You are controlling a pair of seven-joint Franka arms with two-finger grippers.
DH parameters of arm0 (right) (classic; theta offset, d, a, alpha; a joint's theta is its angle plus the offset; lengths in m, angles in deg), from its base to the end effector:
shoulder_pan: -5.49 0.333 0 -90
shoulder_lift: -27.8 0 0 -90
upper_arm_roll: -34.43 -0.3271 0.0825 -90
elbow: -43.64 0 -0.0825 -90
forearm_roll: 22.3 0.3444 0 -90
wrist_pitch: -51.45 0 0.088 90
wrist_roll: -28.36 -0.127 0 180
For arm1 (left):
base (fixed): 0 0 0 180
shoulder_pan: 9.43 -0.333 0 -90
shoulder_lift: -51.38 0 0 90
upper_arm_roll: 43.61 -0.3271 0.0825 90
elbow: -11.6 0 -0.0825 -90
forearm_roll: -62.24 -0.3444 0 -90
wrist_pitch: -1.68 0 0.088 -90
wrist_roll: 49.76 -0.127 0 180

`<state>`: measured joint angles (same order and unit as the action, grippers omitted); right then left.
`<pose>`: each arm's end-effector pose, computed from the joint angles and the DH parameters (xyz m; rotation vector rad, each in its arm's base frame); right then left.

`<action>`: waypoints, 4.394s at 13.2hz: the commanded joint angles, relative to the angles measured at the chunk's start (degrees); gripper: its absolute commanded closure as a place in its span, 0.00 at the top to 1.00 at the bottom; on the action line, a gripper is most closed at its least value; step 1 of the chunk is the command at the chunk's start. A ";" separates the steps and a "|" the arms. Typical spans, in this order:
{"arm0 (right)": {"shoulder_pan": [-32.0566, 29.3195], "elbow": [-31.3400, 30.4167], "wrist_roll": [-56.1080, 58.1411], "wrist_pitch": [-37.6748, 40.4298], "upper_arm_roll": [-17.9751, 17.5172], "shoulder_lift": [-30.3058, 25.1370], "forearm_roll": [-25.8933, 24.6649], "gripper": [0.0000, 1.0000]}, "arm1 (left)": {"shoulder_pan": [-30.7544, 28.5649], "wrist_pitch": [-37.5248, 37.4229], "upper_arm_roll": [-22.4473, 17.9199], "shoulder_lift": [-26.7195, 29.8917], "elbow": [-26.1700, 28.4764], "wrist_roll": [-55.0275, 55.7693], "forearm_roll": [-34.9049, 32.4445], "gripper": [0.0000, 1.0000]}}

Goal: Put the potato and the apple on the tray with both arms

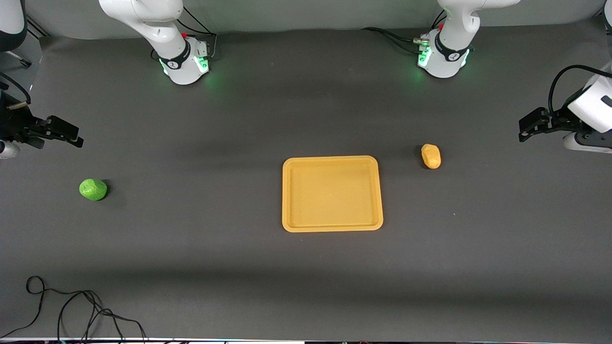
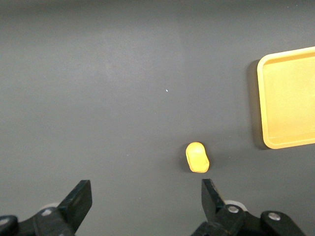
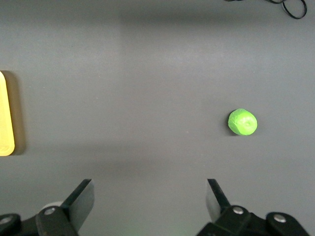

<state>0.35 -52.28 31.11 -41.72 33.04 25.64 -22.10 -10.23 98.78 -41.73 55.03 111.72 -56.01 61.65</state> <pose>0.5048 -0.0324 0.5948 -3.1383 0.0278 0.0159 0.5023 -0.0088 0.5818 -3.1222 0.2018 -0.0163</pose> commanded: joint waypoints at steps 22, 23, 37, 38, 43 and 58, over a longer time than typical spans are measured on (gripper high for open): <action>-0.57 -4.81 23.34 -11.41 19.22 3.30 0.06 1.00 | 9.32 25.42 0.67 -21.30 27.23 11.61 11.22 1.00; -0.57 -4.89 24.58 -12.12 20.37 3.48 0.15 1.00 | 9.50 25.68 0.67 -22.63 27.14 11.52 11.13 0.99; -0.84 -22.30 39.59 -44.90 23.37 22.53 21.30 1.00 | 23.55 12.76 2.43 -30.95 -5.69 26.11 10.16 0.00; -0.84 -22.21 41.10 -46.04 23.37 24.12 23.24 1.00 | 25.31 13.63 2.34 -33.16 -7.65 25.50 9.81 0.00; -1.01 -21.60 41.64 -51.15 23.28 29.57 24.14 1.00 | 29.19 19.59 2.34 -40.29 -8.28 28.22 1.19 0.00; 0.74 -7.14 30.60 -22.22 23.28 13.07 7.56 0.33 | 26.83 22.00 1.81 -39.70 -10.04 28.93 0.76 0.99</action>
<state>0.71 -64.89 66.79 -74.08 55.99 42.99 -8.91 17.48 123.59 -39.65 12.64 101.81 -27.42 63.28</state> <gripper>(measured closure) 0.344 0.101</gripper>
